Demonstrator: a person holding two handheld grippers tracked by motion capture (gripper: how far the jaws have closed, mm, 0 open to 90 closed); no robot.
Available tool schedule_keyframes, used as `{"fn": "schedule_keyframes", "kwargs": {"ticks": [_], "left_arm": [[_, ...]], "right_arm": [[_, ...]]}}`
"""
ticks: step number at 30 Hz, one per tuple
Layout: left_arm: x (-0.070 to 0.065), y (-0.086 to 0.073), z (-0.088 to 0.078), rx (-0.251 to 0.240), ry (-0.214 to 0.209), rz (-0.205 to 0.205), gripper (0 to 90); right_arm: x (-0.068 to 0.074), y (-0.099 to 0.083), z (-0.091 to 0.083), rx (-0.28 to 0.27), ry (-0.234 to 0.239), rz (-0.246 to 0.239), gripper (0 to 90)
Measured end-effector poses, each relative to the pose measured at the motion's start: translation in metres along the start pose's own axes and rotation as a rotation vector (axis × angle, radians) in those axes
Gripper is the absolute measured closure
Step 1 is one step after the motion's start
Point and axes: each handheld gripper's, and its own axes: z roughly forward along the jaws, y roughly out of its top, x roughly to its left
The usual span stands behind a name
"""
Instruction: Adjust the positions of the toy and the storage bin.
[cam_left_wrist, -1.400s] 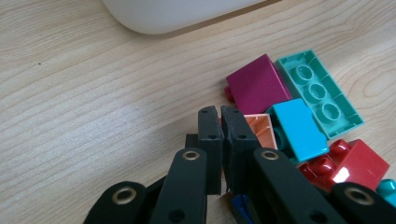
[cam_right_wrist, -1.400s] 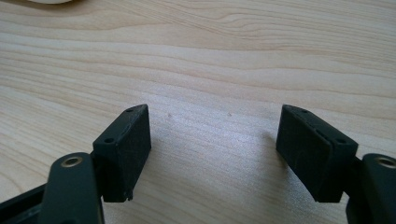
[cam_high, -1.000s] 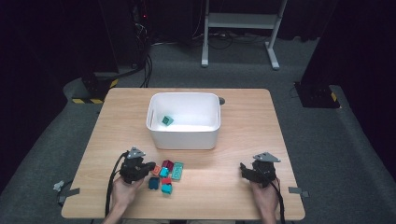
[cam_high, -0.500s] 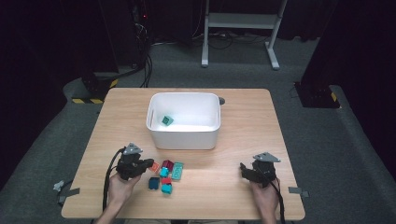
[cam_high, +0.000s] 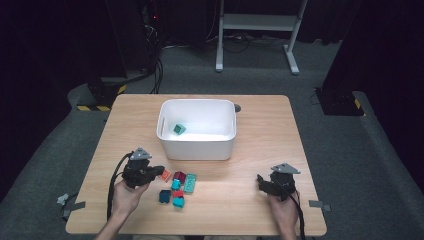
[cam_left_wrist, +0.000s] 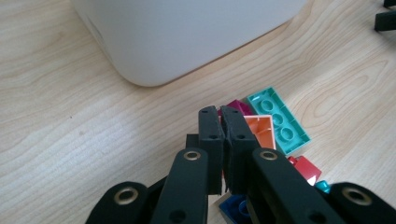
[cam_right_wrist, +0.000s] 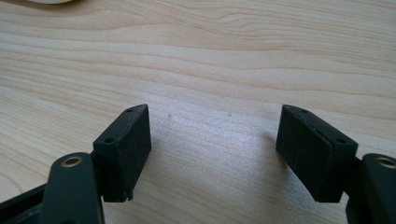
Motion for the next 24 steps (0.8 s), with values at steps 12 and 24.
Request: {"fn": "schedule_keyframes", "kwargs": {"ticks": [12, 24], "left_arm": [[0.004, 0.027, -0.015, -0.029, -0.022, 0.009, 87.4], [0.0, 0.053, -0.026, -0.024, -0.027, 0.026, 87.3]], "right_arm": [[0.001, 0.0, 0.0, 0.002, 0.006, -0.001, 26.2], [0.001, 0.0, 0.0, 0.002, 0.01, -0.006, 26.2]]}}
